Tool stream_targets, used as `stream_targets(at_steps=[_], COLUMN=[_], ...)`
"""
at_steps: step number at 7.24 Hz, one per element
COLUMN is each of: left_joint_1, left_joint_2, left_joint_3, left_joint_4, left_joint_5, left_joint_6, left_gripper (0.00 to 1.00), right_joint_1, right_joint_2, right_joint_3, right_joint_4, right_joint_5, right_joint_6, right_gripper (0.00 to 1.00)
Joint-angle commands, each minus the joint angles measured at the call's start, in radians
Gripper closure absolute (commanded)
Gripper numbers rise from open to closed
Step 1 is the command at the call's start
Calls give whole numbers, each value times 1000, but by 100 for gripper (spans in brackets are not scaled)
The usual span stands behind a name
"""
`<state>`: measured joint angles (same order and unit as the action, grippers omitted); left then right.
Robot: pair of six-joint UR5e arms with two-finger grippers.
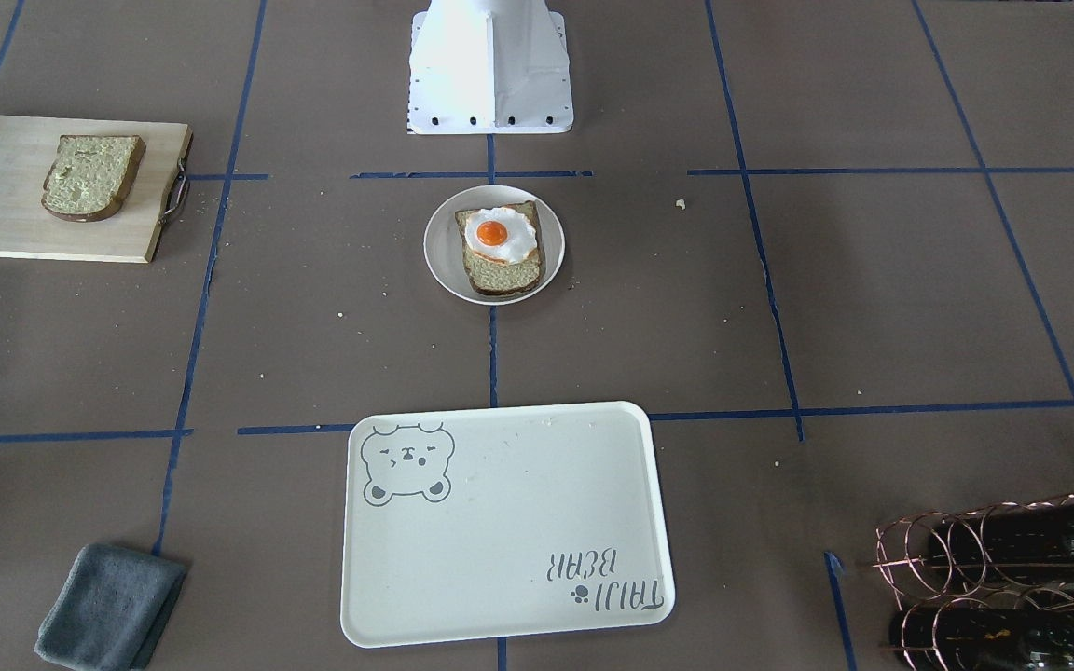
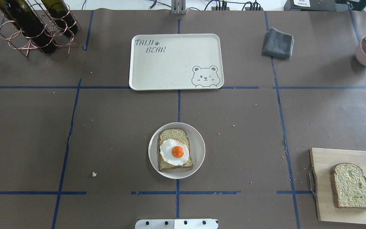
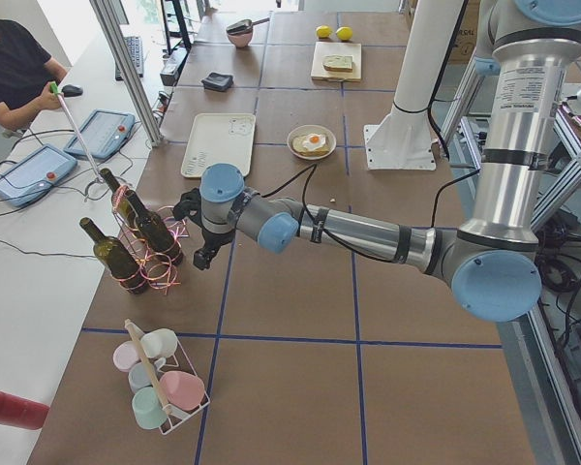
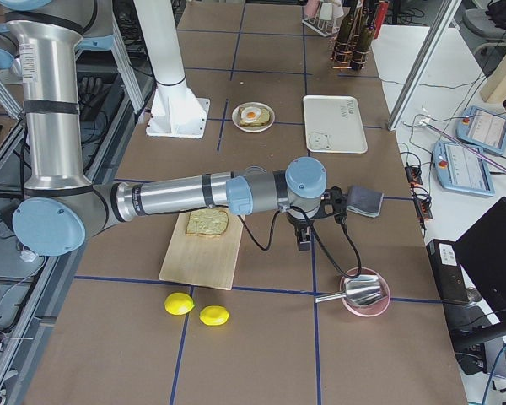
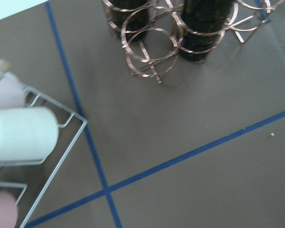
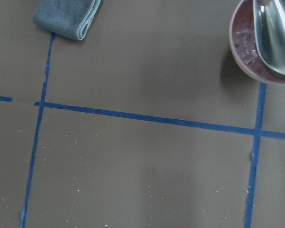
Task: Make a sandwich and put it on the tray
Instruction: 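Move the right gripper toward the bread slice on the wooden board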
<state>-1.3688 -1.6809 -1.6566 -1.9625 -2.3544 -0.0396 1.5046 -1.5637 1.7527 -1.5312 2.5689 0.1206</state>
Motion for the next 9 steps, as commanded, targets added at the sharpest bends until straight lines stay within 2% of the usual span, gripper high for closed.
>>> stream_targets(at_steps=[1, 2, 4, 5, 7, 9], left_joint_1=[104, 159, 236, 258, 344, 442], left_joint_2=[-87, -94, -140, -146, -148, -178], left_joint_3=[4, 11, -11, -23, -66, -107], left_joint_4=[-29, -32, -46, -64, -162, -164], left_joint_5=[0, -5, 3, 4, 23, 104], left_joint_6=[-94, -193, -487, -575, -821, -980], left_gripper=[0, 0, 0, 0, 0, 0], right_joint_1=[-87, -146, -315, -367, -455, -558], right_joint_2=[-31, -56, -258, -307, -349, -459], right_joint_3=[46, 53, 83, 85, 87, 87], right_joint_4=[137, 243, 603, 716, 816, 945], right_joint_5=[12, -59, -191, -225, -242, -306], right_joint_6=[266, 415, 656, 756, 898, 930], right_gripper=[0, 0, 0, 0, 0, 0])
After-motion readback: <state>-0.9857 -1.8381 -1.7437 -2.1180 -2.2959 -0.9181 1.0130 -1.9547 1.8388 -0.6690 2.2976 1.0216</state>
